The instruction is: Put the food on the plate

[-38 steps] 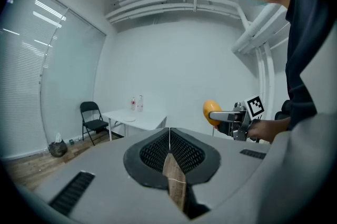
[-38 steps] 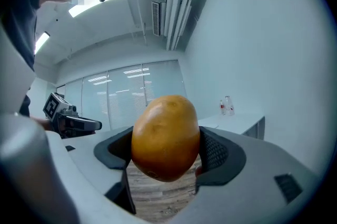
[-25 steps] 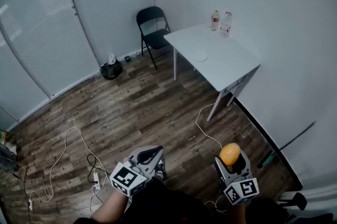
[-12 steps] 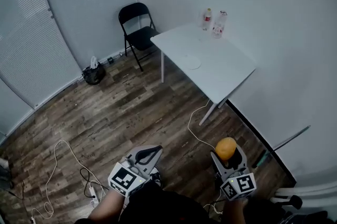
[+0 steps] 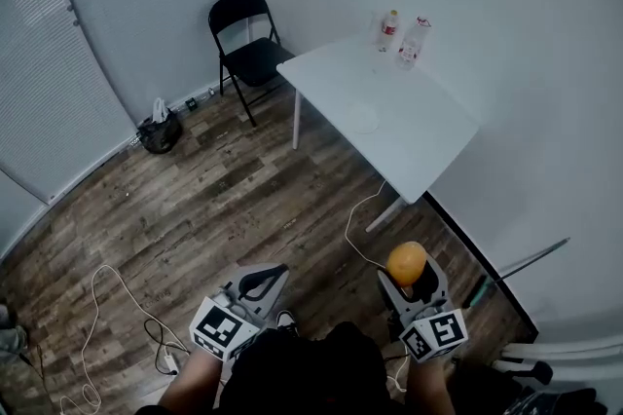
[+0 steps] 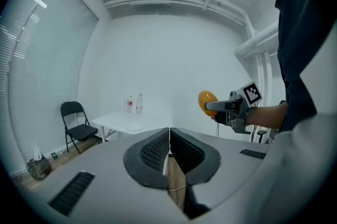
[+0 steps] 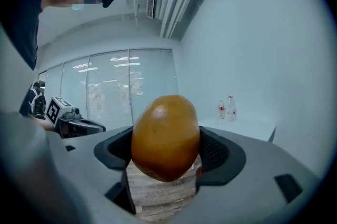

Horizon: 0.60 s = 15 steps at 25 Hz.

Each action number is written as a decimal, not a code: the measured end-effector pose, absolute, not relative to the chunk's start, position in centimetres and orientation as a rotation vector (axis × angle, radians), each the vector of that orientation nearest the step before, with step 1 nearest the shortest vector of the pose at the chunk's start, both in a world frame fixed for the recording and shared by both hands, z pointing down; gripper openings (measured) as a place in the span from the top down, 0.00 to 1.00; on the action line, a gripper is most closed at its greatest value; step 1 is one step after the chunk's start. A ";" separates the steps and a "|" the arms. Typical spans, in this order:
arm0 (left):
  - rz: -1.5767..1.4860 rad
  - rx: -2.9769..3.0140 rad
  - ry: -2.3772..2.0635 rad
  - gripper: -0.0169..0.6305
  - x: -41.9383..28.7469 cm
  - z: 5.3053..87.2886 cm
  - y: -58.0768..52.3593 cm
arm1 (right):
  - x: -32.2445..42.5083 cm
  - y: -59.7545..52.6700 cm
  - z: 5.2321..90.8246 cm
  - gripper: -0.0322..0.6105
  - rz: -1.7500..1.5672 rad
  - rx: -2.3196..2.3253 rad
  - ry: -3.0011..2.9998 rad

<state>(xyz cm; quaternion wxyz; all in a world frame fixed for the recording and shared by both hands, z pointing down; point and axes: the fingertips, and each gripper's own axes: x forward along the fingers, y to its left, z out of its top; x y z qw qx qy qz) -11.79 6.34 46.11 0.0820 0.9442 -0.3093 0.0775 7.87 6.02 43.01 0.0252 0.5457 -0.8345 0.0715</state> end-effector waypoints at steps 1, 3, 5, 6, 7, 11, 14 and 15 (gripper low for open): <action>0.217 2.813 -0.929 0.94 -12.2 46.1 5.9 | 7.4 5.5 43.0 0.37 0.222 1.680 -2.584; 0.202 2.791 -0.942 0.94 -12.9 46.2 4.7 | 6.7 4.0 42.8 0.37 0.219 1.666 -2.590; 0.201 2.765 -0.956 0.94 -13.3 46.3 3.3 | 6.4 2.4 42.6 0.37 0.216 1.655 -2.594; 0.200 2.753 -0.960 0.94 -13.5 46.4 2.8 | 6.3 1.7 42.6 0.37 0.216 1.650 -2.595; 0.202 2.747 -0.964 0.94 -13.6 46.6 2.2 | 6.2 0.9 42.8 0.37 0.216 1.645 -2.596; 0.231 2.738 -0.992 0.94 -14.1 47.3 -0.3 | 5.9 -2.4 43.5 0.37 0.241 1.614 -2.624; 0.210 2.746 -1.009 0.94 -14.1 47.1 -3.0 | 5.6 -5.6 43.0 0.37 0.287 1.600 -2.697; 0.211 2.747 -1.015 0.94 -14.0 47.1 -4.0 | 5.7 -6.8 42.8 0.37 0.288 1.597 -2.713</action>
